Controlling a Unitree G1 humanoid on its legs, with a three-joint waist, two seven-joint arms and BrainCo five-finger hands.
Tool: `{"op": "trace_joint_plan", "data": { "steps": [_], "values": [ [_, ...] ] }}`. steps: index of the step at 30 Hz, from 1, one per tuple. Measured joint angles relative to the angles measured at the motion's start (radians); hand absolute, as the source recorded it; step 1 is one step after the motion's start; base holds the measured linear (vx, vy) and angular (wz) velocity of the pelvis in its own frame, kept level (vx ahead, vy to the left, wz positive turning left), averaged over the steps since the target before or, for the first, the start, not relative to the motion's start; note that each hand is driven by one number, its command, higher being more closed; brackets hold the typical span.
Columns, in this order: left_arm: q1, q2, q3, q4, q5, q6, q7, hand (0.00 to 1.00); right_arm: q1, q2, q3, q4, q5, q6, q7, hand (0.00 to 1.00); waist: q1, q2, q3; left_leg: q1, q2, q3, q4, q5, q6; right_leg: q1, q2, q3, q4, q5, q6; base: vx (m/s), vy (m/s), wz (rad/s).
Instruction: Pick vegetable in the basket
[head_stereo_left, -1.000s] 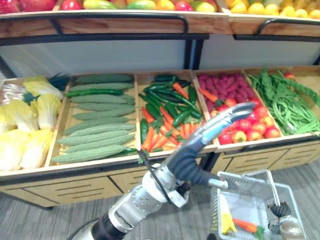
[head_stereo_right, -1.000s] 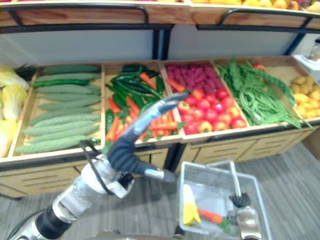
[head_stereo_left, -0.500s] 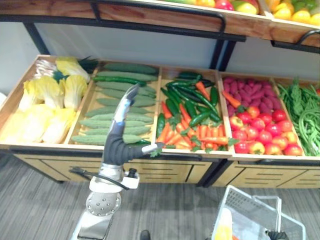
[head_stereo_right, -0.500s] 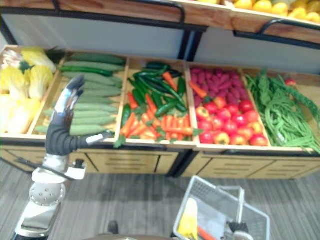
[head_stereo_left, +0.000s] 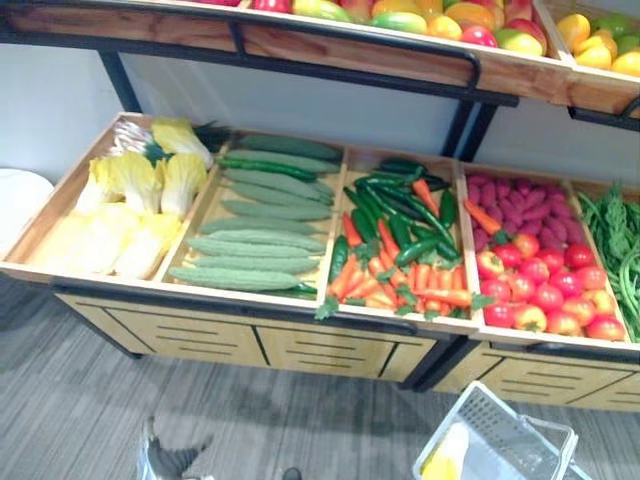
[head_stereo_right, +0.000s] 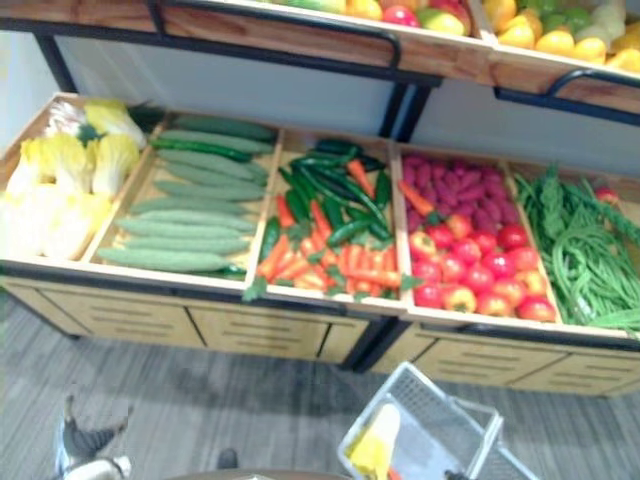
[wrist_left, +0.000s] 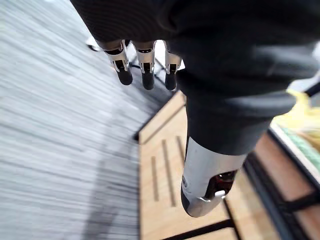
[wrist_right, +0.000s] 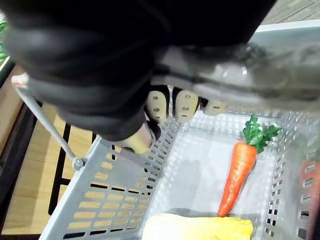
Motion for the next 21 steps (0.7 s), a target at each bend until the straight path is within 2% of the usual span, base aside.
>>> {"op": "trace_joint_plan", "data": {
  "steps": [2, 4, 6, 8, 13, 15, 21],
  "values": [
    [0.002, -0.021, 0.047, 0.118, -0.051, 0.021, -0.001, 0.0, 0.0, 0.006, -0.002, 0.001, 0.0, -0.003, 0.0, 1.0, -0.001, 0.003, -0.01, 0.0, -0.001, 0.001, 0.0, -0.002, -0.001, 0.001, 0.0, 0.0, -0.003, 0.0, 0.0, 0.0, 0.0, 0.0],
    [-0.005, -0.025, 0.047, 0.195, -0.078, 0.04, -0.004, 0.0, -0.003, 0.009, -0.004, 0.003, -0.001, -0.003, -0.001, 1.0, -0.003, 0.002, -0.01, 0.001, -0.001, 0.002, 0.0, -0.003, -0.002, 0.002, 0.0, 0.002, -0.006, 0.0, 0.0, 0.0, 0.0, 0.0],
    [-0.006, -0.032, 0.045, 0.237, -0.084, 0.06, -0.026, 0.0, -0.004, 0.01, -0.005, 0.01, -0.001, -0.003, -0.004, 1.0, -0.005, 0.002, -0.01, 0.002, -0.001, 0.003, 0.0, -0.004, -0.002, 0.003, 0.0, 0.004, -0.007, 0.0, 0.0, 0.0, 0.0, 0.0],
    [-0.013, -0.034, 0.044, 0.268, -0.089, 0.08, -0.077, 0.0, -0.007, 0.01, -0.008, 0.012, -0.001, 0.0, -0.006, 1.0, -0.01, 0.002, -0.01, 0.004, -0.001, 0.005, 0.0, -0.004, -0.003, 0.003, 0.001, 0.007, -0.007, 0.0, 0.0, 0.01, -0.001, -0.02],
    [-0.035, -0.021, 0.007, 0.325, -0.129, 0.091, -0.223, 0.0, -0.033, 0.01, -0.003, 0.019, -0.009, 0.016, 0.004, 1.0, -0.031, 0.007, -0.009, 0.027, 0.0, 0.033, -0.001, -0.013, -0.005, 0.006, 0.0, 0.037, -0.005, 0.0, 0.0, 0.01, 0.0, -0.16],
    [-0.045, -0.019, -0.017, 0.328, -0.128, 0.104, -0.257, 0.0, -0.033, 0.01, 0.0, 0.021, -0.009, 0.018, 0.011, 1.0, -0.031, 0.01, -0.006, 0.032, 0.002, 0.046, -0.001, -0.017, -0.005, 0.003, 0.001, 0.048, -0.005, 0.0, 0.0, 0.01, -0.002, -0.17],
    [-0.059, -0.008, -0.069, 0.36, -0.128, 0.108, -0.29, 0.0, -0.05, 0.009, 0.028, 0.034, -0.011, 0.021, 0.025, 1.0, -0.038, 0.006, 0.0, 0.055, 0.003, 0.084, -0.001, -0.032, -0.006, 0.001, 0.002, 0.09, -0.007, 0.0, 0.0, 0.02, -0.001, -0.19]
  ]
}}
